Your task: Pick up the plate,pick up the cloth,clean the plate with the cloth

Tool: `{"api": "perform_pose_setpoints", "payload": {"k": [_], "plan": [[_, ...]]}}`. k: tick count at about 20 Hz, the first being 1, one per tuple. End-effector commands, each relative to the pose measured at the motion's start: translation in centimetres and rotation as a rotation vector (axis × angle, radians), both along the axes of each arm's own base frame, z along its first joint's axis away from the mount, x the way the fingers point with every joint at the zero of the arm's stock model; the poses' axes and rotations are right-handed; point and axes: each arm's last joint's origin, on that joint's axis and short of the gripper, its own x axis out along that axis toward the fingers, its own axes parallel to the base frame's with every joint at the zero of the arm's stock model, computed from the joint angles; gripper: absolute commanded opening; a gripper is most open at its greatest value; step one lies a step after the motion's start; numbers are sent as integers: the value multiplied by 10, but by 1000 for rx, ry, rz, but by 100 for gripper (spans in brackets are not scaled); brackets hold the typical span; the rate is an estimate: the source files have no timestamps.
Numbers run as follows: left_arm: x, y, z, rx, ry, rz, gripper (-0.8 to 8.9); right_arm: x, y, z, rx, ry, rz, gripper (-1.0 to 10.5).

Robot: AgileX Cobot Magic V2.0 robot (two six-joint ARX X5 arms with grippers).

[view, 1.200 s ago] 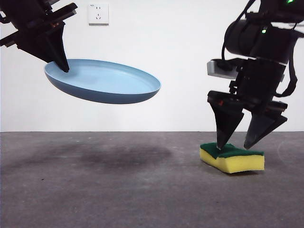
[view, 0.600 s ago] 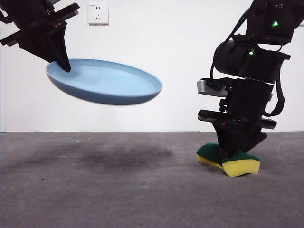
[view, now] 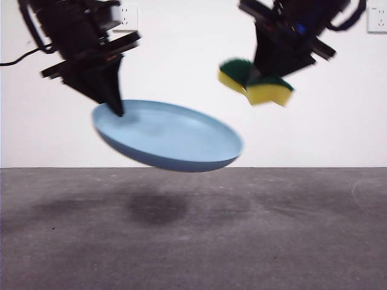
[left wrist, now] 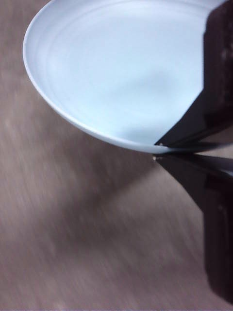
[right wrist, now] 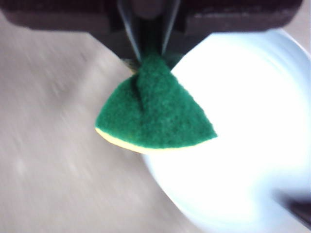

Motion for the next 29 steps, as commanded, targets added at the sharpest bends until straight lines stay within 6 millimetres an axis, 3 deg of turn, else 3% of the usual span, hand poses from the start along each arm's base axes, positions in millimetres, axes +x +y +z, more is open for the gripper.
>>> {"api": "perform_pose_setpoints", "payload": {"k": [1,6,11,15,18,23,29], "plan": [[-6,-22,3,-39,-31,-51,-8,-5,15,-4,15,15,38,-16],[-13,-39,5,-73,-41,-81,-8,-16,53,-20,4,35,138,-16],[-13,-40,6,-117,-29,-105,-8,-29,86,-55,-103,139,218,-16],[-15,-40,4,-108,-13,-105,-8,-40,75,-68,-433,135,93,-16],[-17,-39,3,-109,16,-122,-8,-24,52,-61,-598,14,-110,-16],[-20,-42,3,-189,80,-204,-8,10,36,-50,-423,-86,-232,-16],[-18,-45,7,-269,67,-250,-8,20,46,-39,-3,-18,-15,-16]]}}
